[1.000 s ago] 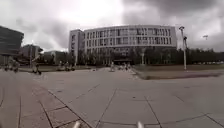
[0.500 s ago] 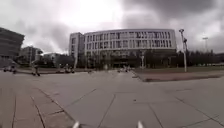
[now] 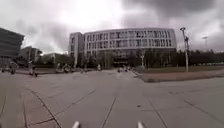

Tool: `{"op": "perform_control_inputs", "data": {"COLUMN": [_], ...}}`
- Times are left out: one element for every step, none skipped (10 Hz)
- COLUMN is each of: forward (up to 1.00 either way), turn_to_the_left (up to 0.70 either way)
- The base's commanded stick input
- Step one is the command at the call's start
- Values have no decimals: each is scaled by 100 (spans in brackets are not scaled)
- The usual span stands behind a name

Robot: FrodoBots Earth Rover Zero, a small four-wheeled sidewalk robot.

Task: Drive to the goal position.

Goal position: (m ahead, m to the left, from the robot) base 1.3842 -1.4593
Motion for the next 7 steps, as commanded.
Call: {"op": "perform_control_inputs", "data": {"forward": [50, 50, 50, 50, 50, 50, 50], "turn_to_the_left": [1, 1, 1, 1, 1, 1, 1]}}
